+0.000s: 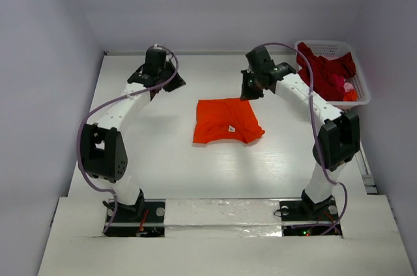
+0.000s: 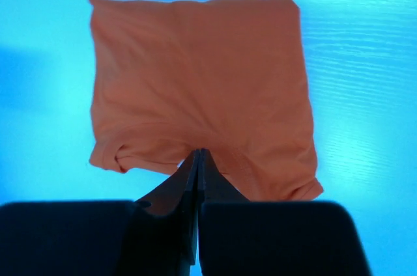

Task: Fold and stack the t-shirts
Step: Smooth out wrinkles on the folded tshirt

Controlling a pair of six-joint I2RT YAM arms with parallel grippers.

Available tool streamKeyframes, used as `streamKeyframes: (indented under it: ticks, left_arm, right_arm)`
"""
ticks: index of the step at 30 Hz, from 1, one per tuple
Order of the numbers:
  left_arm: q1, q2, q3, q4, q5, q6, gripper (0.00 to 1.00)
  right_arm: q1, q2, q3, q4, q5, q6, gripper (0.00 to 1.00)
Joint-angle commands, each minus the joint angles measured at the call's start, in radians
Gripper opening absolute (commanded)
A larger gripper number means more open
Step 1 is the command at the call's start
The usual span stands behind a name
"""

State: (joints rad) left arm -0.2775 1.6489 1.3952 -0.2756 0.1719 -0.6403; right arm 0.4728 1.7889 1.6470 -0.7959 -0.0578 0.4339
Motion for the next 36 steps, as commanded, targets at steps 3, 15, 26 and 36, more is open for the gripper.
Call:
streamKeyframes:
  ticks: [3,15,26,36]
  left_arm:
    - [0.006,-0.147,-0.122,-0.026,-0.124,0.083,0.00]
    - [0.006,-0.297,-0.137,-0.037,-0.482,0.182,0.99]
    - [0.026,-0.396,-0.349,0.139,-0.660,0.215,0.99]
    - [0.035,-0.416,-0.576,0.557,-0.732,0.381,0.99]
  right_arm:
    - [0.006,-0.070,0.046,-0.006,0.179,-0.007,0.00]
    - [-0.023,-0.238,-0.084,0.114,0.565,-0.001,0.60]
    - [-0.166,-0.448,-0.426,0.411,0.855,-0.046,1.00]
    - [-0.301,-0.575,-0.685,0.925,0.718,-0.267,1.00]
